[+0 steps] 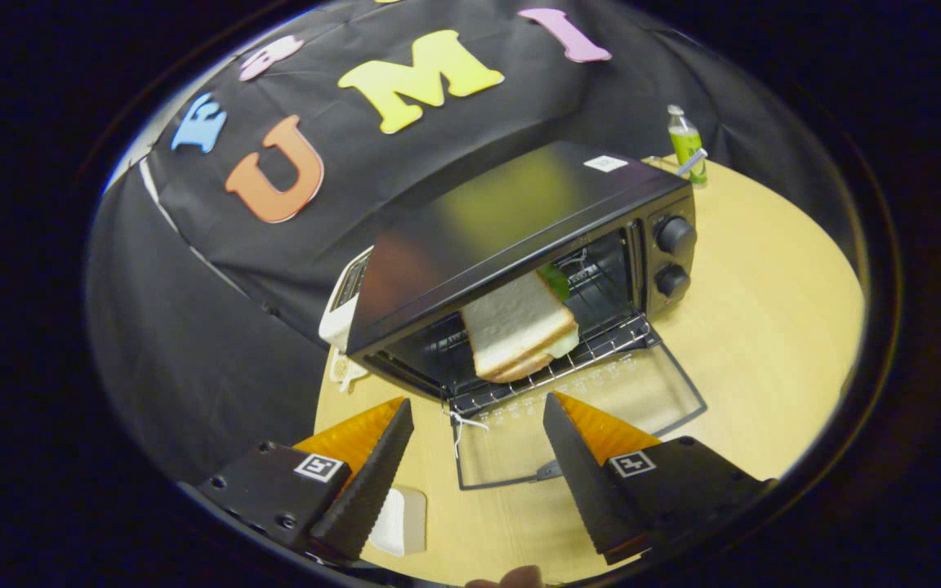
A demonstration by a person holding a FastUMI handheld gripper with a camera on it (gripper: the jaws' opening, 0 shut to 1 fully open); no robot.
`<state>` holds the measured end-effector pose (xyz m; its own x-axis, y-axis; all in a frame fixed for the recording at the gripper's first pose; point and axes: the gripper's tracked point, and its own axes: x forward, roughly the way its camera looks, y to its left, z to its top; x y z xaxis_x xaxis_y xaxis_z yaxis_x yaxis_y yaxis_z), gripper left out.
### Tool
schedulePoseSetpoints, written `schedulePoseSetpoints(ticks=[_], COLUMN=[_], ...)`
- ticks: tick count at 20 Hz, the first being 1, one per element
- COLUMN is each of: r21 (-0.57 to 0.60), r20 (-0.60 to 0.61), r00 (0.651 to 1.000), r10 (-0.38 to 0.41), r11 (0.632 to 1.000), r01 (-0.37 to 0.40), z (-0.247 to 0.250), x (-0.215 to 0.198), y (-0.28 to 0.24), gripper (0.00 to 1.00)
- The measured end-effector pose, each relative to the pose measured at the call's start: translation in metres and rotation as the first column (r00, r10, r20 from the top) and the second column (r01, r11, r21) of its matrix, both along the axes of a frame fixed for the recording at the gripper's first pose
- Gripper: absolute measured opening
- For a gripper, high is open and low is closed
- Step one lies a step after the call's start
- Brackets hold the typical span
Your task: Open the toaster oven, put the food inside, and close the toaster oven door.
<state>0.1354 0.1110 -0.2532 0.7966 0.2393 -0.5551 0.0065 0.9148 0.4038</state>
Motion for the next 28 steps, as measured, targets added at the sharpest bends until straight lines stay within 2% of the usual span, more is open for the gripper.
schedulePoseSetpoints(ticks=[5,10,17,22,28], r21=[-0.236,-0.379,-0.404,-0.424,-0.427], r20=[0.082,0.126,0.04,-0.008,-0.032], r00=[0.996,0.99,0.998,0.999,0.999], r10=[0.043,0.061,0.046,0.032,0.009], r11=[0.972,0.925,0.914,0.905,0.904], r01=[-0.023,-0.008,-0.026,-0.032,-0.022], z=[0.011,-0.005,-0.087,-0.138,-0.167], x=[-0.05,-0.077,-0.082,-0.06,-0.031], y=[-0.014,-0.021,-0.029,-0.041,-0.05], gripper=[1.0,1.0,1.0,1.0,1.0])
